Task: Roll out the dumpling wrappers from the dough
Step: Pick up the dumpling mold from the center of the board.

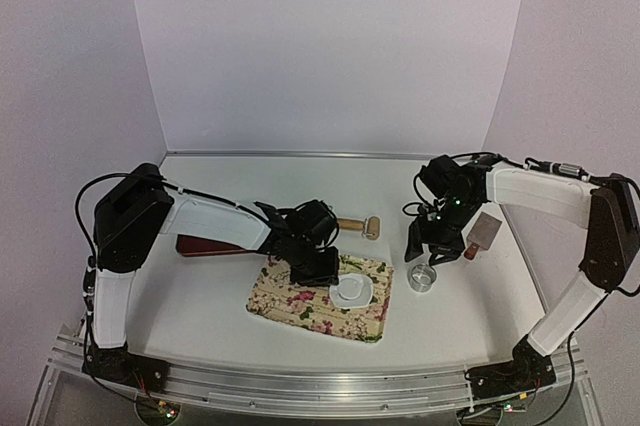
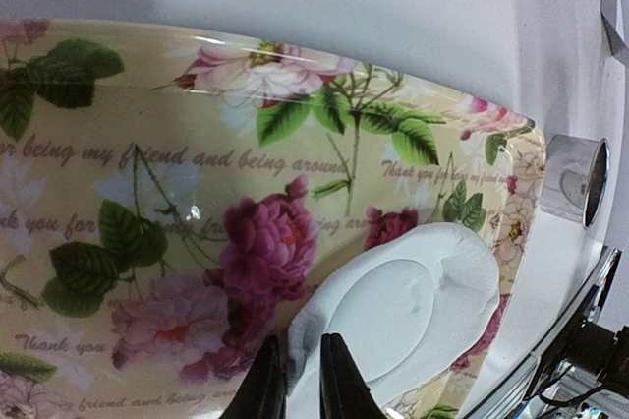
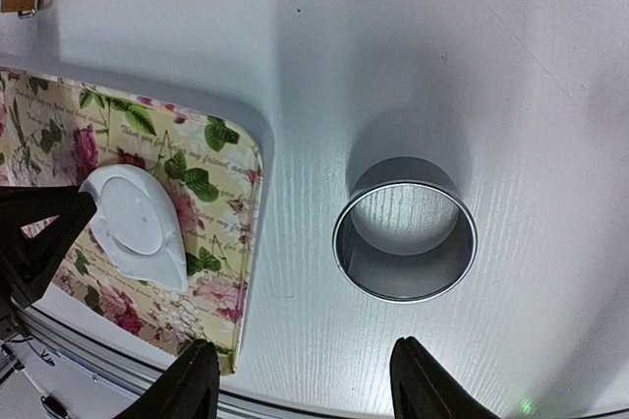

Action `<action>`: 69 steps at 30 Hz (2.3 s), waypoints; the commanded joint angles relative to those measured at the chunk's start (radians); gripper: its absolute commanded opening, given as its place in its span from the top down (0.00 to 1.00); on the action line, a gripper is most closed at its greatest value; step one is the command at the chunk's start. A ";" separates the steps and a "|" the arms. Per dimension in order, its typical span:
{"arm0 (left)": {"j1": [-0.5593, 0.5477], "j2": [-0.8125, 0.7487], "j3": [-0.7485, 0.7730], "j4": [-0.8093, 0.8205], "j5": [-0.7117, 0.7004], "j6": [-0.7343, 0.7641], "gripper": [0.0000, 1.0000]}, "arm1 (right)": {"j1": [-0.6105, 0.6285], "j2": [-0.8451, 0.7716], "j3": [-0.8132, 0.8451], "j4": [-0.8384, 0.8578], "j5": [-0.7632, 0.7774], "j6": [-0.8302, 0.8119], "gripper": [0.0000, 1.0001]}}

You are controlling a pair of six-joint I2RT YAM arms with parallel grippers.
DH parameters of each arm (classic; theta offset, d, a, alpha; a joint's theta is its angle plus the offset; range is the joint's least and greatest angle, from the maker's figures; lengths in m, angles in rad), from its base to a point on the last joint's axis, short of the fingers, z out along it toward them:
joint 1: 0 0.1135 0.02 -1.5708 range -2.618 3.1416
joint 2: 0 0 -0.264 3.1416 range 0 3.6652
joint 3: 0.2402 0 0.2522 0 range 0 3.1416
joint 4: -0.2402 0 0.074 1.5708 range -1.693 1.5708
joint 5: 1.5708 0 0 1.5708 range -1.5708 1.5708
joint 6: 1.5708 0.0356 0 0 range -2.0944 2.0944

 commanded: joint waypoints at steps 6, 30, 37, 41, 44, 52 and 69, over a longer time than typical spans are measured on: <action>0.003 0.015 0.011 -0.016 -0.019 0.030 1.00 | -0.004 0.031 0.018 -0.080 0.124 -0.013 0.54; 0.003 -0.068 -0.068 0.087 -0.043 0.032 1.00 | -0.061 0.221 0.044 -0.079 0.240 -0.049 0.77; 0.003 -0.068 -0.065 0.075 -0.047 0.031 1.00 | -0.083 0.244 0.046 -0.036 0.214 -0.082 0.83; 0.003 -0.060 -0.053 0.067 -0.044 0.044 1.00 | -0.084 0.244 0.049 -0.008 0.161 -0.103 0.80; 0.003 -0.051 -0.017 0.005 -0.072 0.053 0.88 | -0.085 0.224 0.059 -0.011 0.142 -0.102 0.71; 0.002 -0.101 0.118 -0.145 -0.249 0.038 0.33 | -0.095 0.076 0.087 -0.051 0.116 -0.101 0.53; -0.052 0.356 0.767 -0.224 0.052 -0.023 0.35 | -0.211 -0.067 0.144 -0.098 0.127 -0.152 0.42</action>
